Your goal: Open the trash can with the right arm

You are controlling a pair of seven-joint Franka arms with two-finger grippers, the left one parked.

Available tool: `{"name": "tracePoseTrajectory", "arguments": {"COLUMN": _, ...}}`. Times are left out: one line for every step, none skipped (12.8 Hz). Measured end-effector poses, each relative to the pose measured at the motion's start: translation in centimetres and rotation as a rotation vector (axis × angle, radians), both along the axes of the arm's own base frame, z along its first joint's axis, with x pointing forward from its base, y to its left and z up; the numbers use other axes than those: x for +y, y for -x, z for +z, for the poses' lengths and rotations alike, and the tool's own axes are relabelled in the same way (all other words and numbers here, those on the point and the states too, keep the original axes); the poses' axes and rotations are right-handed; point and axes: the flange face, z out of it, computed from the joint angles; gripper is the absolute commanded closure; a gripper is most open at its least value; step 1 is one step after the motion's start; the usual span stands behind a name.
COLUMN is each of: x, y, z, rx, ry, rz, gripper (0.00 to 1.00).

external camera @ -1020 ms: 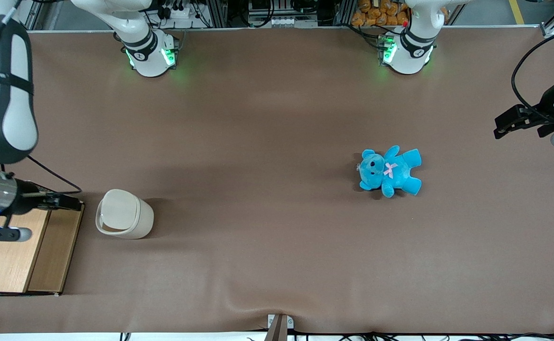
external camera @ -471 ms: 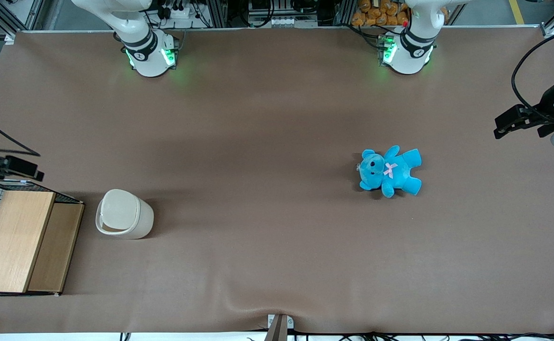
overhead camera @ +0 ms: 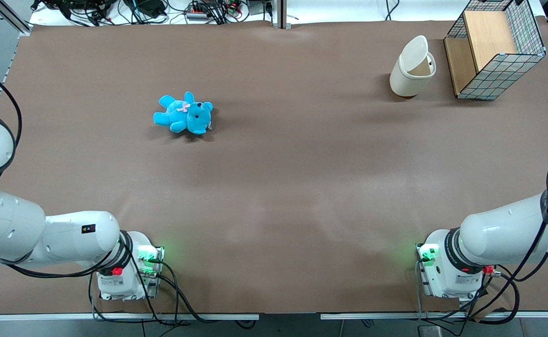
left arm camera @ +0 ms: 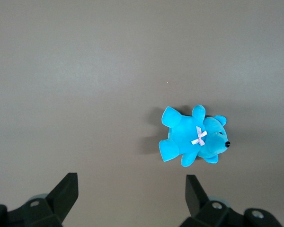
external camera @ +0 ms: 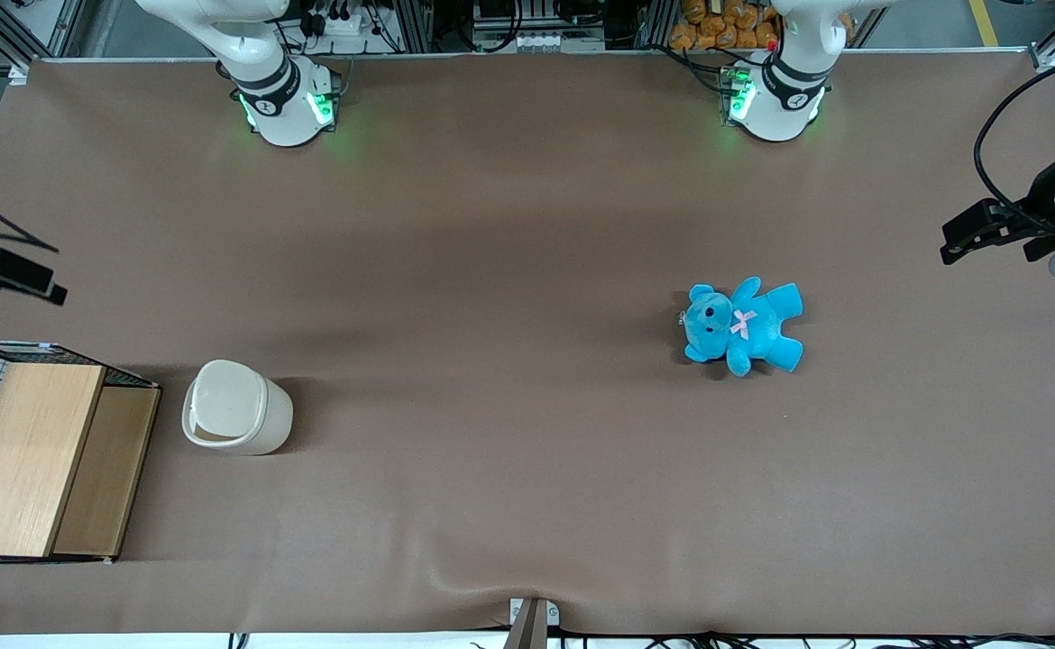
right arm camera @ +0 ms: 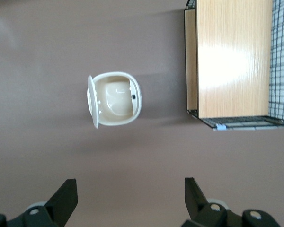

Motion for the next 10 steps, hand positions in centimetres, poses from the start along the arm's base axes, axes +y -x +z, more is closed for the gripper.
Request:
{"name": "tracePoseTrajectory", "arguments": {"x": 0.0, "y": 0.9, "z": 0.5, "rx": -0.002, "ry": 0.005, "rz": 0.0, "gripper": 0.0}}
{"name": "tracePoseTrajectory", "arguments": {"x": -0.1, "y": 1.8, "z": 1.0, "rx": -0.006, "ry": 0.015, "rz": 0.0, "gripper": 0.0}}
{"name": "tracePoseTrajectory", "arguments": {"x": -0.2, "y": 2.4, "z": 1.4, "rx": -0.01, "ry": 0.023, "rz": 0.0, "gripper": 0.0}}
{"name": "tracePoseTrajectory", "arguments": {"x": -0.2, "y": 2.8, "z": 1.7, "rx": -0.011, "ry": 0.027, "rz": 0.0, "gripper": 0.0}}
{"name": "tracePoseTrajectory", "arguments": {"x": -0.2, "y": 3.1, "z": 1.8, "rx": -0.01, "ry": 0.028, "rz": 0.0, "gripper": 0.0}}
{"name": "tracePoseTrajectory", "arguments": {"x": -0.2, "y": 3.4, "z": 1.7, "rx": -0.008, "ry": 0.028, "rz": 0.0, "gripper": 0.0}}
{"name": "tracePoseTrajectory", "arguments": {"x": -0.2, "y": 3.7, "z": 1.6, "rx": -0.006, "ry": 0.028, "rz": 0.0, "gripper": 0.0}}
{"name": "tracePoseTrajectory", "arguments": {"x": -0.2, "y": 3.8, "z": 1.6, "rx": -0.008, "ry": 0.029, "rz": 0.0, "gripper": 0.0}}
{"name": "tracePoseTrajectory", "arguments": {"x": -0.2, "y": 3.9, "z": 1.6, "rx": -0.013, "ry": 0.03, "rz": 0.001, "gripper": 0.0}}
{"name": "tracePoseTrajectory", "arguments": {"x": -0.2, "y": 3.9, "z": 1.7, "rx": -0.016, "ry": 0.031, "rz": 0.001, "gripper": 0.0}}
